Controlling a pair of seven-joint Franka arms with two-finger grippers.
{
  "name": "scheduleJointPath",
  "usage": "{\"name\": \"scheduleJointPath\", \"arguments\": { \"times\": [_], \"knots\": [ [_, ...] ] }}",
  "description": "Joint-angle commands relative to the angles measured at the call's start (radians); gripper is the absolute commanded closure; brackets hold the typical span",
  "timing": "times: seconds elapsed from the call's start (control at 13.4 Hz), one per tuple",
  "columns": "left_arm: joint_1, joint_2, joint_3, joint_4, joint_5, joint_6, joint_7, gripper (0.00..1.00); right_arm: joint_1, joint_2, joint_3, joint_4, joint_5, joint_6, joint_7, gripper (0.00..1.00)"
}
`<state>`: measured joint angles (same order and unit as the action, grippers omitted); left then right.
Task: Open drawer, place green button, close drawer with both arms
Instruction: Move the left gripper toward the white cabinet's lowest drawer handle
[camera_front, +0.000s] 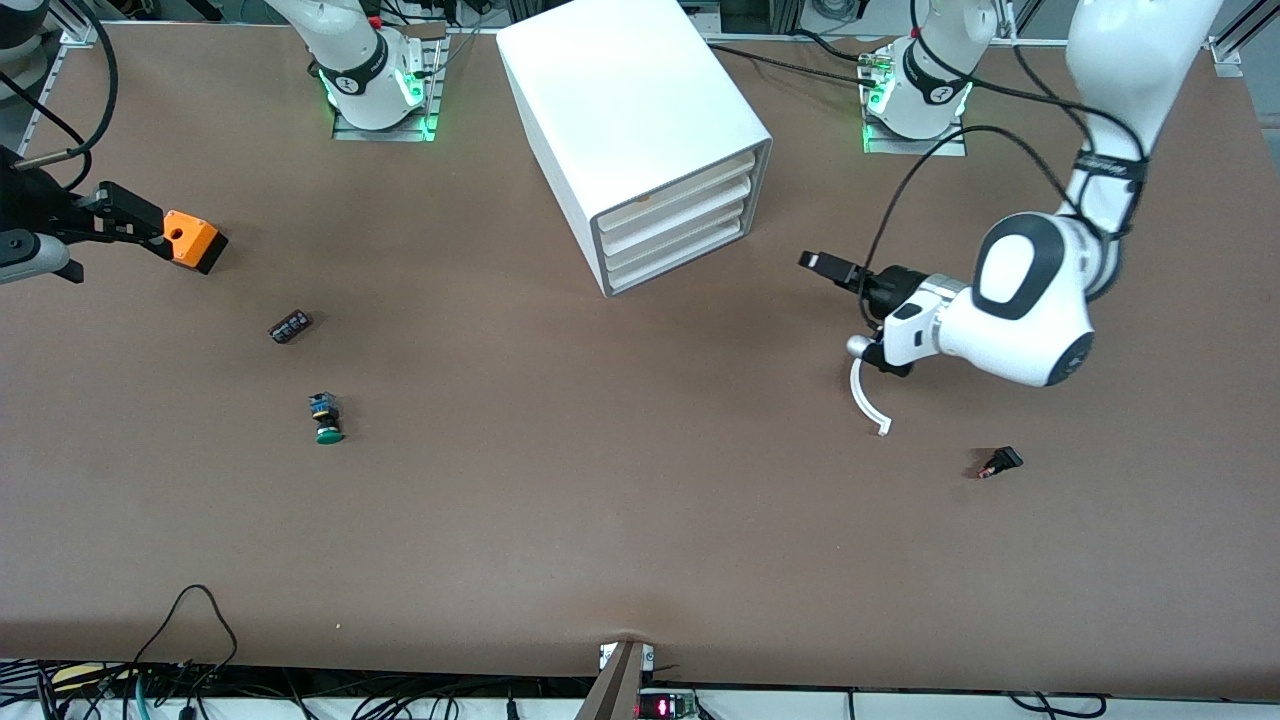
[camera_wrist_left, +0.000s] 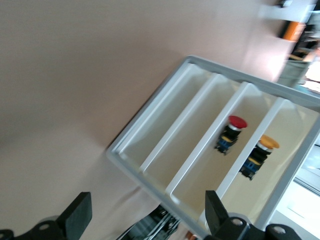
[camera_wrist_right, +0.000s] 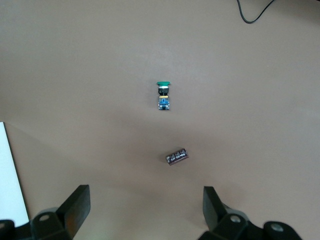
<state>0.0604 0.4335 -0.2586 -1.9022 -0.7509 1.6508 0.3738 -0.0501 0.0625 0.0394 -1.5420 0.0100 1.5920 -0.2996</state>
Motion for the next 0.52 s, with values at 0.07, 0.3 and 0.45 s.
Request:
{"name": "scheduleJointPath", "arguments": {
  "times": [0.07,0.3,0.45],
  "knots": [
    [-0.019,0.111,-0.002,-0.089,-0.215,0.050,0.325,0.02,0.001,0.000,0.002,0.013,0.004,-0.003,0.002,0.00],
    [-0.089,0.157,-0.007,-0.118,-0.301,0.096,0.413,0.07,0.003,0.000,0.004,0.013,0.004,-0.003,0.002,0.00],
    [-0.167,0.172,-0.007,-0.153,-0.404,0.135,0.505,0.16,0.003,0.000,0.004,0.013,0.004,-0.003,0.002,0.00]
  ]
}}
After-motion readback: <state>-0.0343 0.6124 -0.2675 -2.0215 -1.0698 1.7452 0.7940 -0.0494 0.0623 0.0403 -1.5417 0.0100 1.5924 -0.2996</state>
